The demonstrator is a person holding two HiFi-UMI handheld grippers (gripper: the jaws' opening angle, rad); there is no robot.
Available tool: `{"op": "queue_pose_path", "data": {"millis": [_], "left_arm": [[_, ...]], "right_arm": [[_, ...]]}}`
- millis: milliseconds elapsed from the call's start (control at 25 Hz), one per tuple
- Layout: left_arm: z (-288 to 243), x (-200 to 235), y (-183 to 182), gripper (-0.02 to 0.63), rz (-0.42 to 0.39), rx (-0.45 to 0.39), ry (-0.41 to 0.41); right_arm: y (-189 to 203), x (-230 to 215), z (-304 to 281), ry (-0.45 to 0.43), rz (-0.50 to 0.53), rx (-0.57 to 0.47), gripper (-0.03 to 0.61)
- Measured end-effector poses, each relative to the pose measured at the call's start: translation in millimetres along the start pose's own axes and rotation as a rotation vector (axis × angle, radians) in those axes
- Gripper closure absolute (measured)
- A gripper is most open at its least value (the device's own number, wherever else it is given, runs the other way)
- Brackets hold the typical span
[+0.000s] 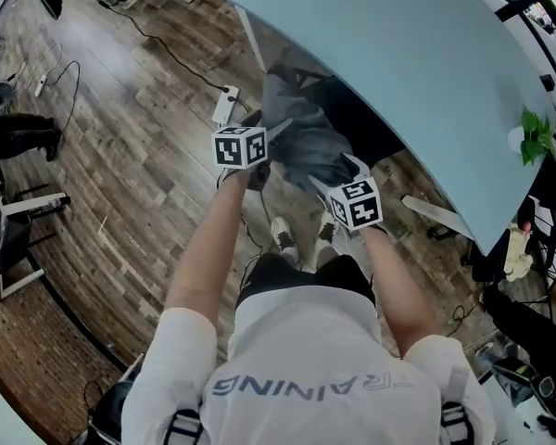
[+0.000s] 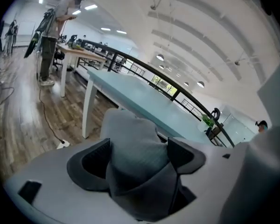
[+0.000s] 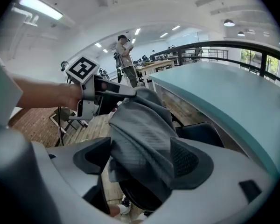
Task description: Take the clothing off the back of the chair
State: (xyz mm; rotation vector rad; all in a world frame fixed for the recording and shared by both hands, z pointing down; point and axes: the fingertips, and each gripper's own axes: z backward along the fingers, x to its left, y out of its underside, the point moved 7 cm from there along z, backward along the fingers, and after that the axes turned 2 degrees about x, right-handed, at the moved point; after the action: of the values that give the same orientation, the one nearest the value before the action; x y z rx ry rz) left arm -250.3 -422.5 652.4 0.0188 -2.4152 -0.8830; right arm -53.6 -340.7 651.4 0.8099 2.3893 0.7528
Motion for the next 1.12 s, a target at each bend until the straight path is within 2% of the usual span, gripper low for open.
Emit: {"op": "queue_pose_path", "data": {"millis": [200, 240, 320, 440, 600, 640, 680, 720, 920, 1120], "left_arm": [[-19, 5, 13, 0.242, 0.063, 0.044, 0.028], [-19, 3, 12, 0.275, 0.070, 0.041, 0.030], [-16, -3, 13, 0.359, 0.086, 0.027, 0.023], [-7, -10, 19, 0.398, 0.080, -0.001, -0.016], [14, -20, 25, 0.515, -0.035, -0.016, -0.044], [18, -23, 26, 0.521, -0.072, -0.018, -0.041], [22, -27, 27, 0.525, -0.104, -0.022, -0.033], [27, -31, 27, 0.525, -0.130, -0.030, -0.022], [59, -58, 15, 0.526, -0.240, -0.105, 0.034], [103, -79, -10, 0.526, -0.271, -0.229, 0.055]], "right_arm": [[10, -3, -18, -0.068, -0.101, 0.056, 0.187], [11, -3, -21, -0.093, -0.134, 0.066, 0.187], [11, -2, -22, -0.140, -0.174, 0.071, 0.239], [12, 5, -17, -0.138, -0.141, 0.045, 0.312], [10, 10, -7, -0.107, -0.106, 0.005, 0.373], [9, 9, -3, -0.100, -0.109, -0.009, 0.403], [8, 8, 1, -0.091, -0.116, -0.021, 0.466], [7, 7, 4, -0.083, -0.125, -0.030, 0.485], [0, 4, 26, -0.062, -0.211, -0.103, 0.489], [-30, 10, 62, -0.065, -0.262, -0.231, 0.489]]}}
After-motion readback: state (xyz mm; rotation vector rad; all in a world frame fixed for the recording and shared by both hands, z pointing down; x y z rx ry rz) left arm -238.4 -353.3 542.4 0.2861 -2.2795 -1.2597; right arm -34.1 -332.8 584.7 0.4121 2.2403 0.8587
